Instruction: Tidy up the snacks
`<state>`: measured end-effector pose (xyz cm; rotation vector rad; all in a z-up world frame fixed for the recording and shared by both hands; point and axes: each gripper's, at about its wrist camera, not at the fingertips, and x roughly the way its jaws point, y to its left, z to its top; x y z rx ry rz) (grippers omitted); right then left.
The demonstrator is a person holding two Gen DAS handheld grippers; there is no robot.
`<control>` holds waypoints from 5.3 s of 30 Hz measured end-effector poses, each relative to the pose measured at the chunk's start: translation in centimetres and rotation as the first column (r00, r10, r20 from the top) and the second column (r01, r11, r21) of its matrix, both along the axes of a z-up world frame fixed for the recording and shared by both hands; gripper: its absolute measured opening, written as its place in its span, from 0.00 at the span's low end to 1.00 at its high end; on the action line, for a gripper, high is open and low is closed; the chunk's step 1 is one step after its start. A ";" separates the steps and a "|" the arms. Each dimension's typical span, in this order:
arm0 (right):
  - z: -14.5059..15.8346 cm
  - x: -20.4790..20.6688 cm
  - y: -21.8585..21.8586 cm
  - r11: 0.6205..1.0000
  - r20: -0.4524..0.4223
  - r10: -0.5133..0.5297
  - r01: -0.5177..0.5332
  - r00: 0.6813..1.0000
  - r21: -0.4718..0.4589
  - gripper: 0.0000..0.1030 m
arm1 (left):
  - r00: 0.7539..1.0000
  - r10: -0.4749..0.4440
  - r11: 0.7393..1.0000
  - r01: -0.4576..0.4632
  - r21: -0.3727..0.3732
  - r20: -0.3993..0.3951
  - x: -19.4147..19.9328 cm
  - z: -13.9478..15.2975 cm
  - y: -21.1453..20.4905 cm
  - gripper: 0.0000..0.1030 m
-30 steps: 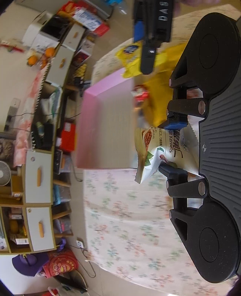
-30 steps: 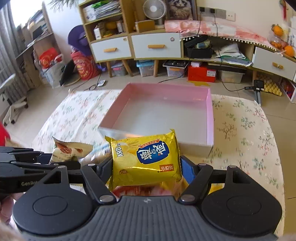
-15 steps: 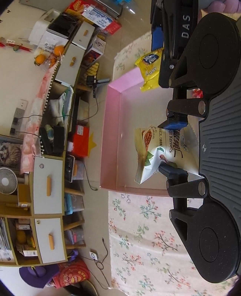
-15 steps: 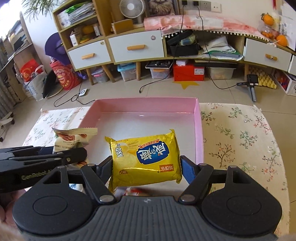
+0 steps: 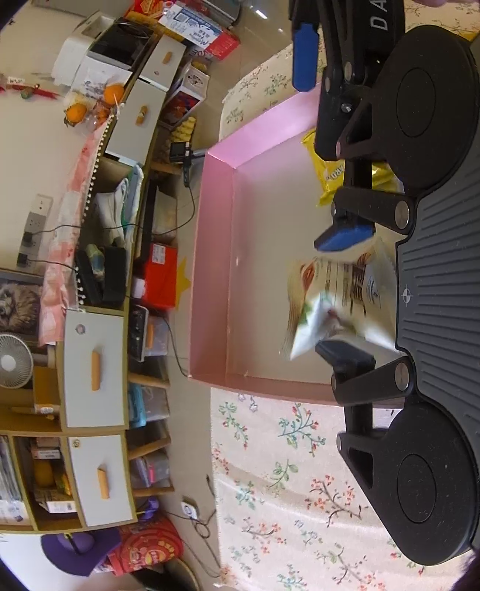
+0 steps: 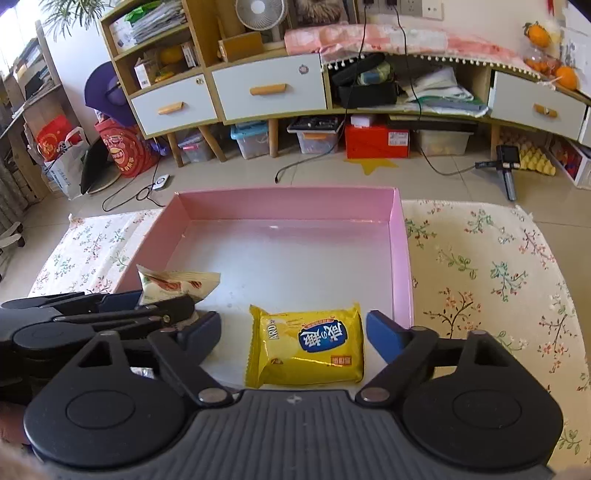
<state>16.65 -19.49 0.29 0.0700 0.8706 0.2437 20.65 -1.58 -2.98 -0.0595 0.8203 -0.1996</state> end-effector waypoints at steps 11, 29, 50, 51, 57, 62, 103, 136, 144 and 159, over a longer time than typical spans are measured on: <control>2.1 -1.3 -0.3 1.000 0.005 -0.028 0.028 1.000 -0.003 0.93 | 1.000 -0.027 1.000 0.026 0.004 0.014 -2.7 2.2 0.1 0.78; 4.2 -7.8 -0.8 1.000 0.032 -0.004 0.005 0.999 -0.027 0.99 | 0.997 -0.076 0.997 0.076 -0.008 -0.008 -11.2 4.6 1.9 0.94; 2.0 -16.3 -0.7 0.970 0.197 0.222 -0.197 0.955 -0.140 1.00 | 0.996 -0.092 0.996 0.092 -0.008 0.008 -18.2 2.1 4.7 0.98; 1.7 -16.8 -0.8 0.968 0.215 0.235 -0.207 0.948 -0.145 1.00 | 0.995 -0.095 0.995 0.095 -0.013 0.006 -18.4 1.9 5.0 0.98; -0.1 -18.2 -1.2 0.941 0.130 0.336 -0.327 0.933 -0.089 1.00 | 0.991 -0.128 0.992 0.127 0.005 0.030 -20.0 0.3 6.1 0.98; -1.3 -19.7 -1.1 0.924 0.102 0.380 -0.374 0.919 -0.078 1.00 | 0.986 -0.157 0.987 0.156 0.035 0.048 -20.7 -1.0 6.5 0.98; -4.5 -20.1 2.1 0.900 0.013 0.418 -0.412 0.908 -0.141 0.44 | 0.978 0.200 0.980 -0.201 0.010 0.061 -14.3 -3.8 10.1 0.83; -1.9 -17.4 4.2 0.918 0.056 0.381 -0.371 0.923 -0.138 0.41 | 0.977 0.188 0.979 -0.194 0.056 0.099 -13.9 -2.6 10.3 0.90; -1.7 -17.1 4.3 0.922 0.056 0.372 -0.361 0.927 -0.139 0.41 | 0.974 0.192 0.979 -0.198 0.040 0.117 -14.2 -2.0 10.5 0.57; -1.5 -16.6 4.5 0.921 0.033 0.368 -0.359 0.929 -0.148 0.41 | 0.982 0.167 0.985 -0.162 0.066 -0.086 -16.7 -2.1 12.6 0.49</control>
